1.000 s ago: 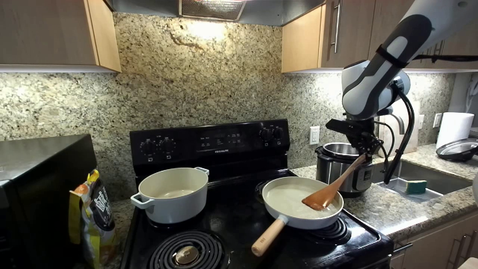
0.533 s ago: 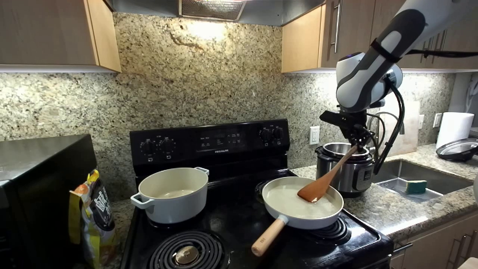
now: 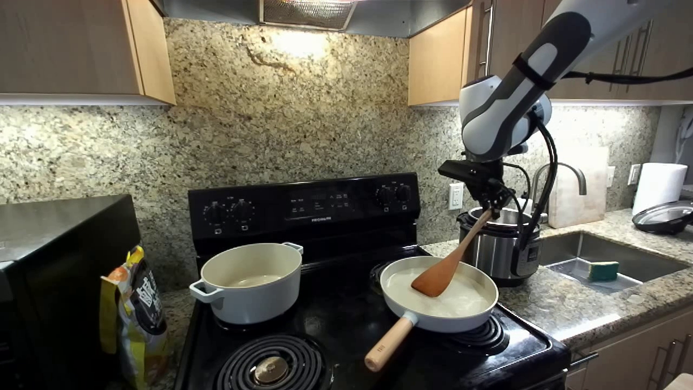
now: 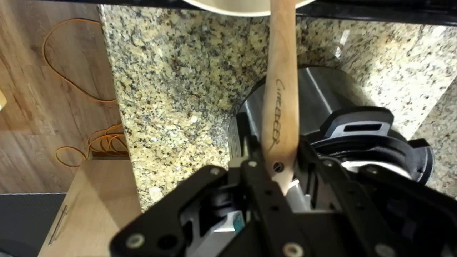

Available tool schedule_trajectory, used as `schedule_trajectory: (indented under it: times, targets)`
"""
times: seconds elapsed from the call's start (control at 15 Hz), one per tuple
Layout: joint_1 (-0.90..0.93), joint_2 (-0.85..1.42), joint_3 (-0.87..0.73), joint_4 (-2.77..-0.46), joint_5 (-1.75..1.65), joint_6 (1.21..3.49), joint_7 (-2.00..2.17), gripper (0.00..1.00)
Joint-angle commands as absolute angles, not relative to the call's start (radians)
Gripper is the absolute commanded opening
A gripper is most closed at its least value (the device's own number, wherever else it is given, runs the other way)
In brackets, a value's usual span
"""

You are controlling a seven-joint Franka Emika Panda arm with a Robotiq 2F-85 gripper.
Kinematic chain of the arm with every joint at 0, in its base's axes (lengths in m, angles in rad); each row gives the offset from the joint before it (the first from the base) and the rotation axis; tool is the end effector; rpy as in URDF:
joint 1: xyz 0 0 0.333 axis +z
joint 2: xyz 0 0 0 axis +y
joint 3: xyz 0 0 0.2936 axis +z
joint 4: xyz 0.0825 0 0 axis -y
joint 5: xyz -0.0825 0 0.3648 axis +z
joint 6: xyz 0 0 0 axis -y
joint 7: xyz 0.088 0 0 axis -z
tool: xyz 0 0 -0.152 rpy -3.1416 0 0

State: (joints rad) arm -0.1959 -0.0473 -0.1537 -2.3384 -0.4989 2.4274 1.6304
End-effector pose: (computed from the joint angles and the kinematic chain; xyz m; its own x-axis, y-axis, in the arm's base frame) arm 0.4716 -0.1885 0.3156 -0.0642 -0.9352 0.3483 -0.9954 0.0349 -0.0897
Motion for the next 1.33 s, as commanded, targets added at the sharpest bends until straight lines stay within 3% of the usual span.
schedule_trajectory:
  times: [0.0, 1.27]
  targets:
    - [-0.167, -0.028, -0.129, -2.323, -0.474, 2.399, 1.613, 0.11]
    - [-0.191, -0.036, -0.200, -2.429, -0.372, 2.447, 1.601, 0.11]
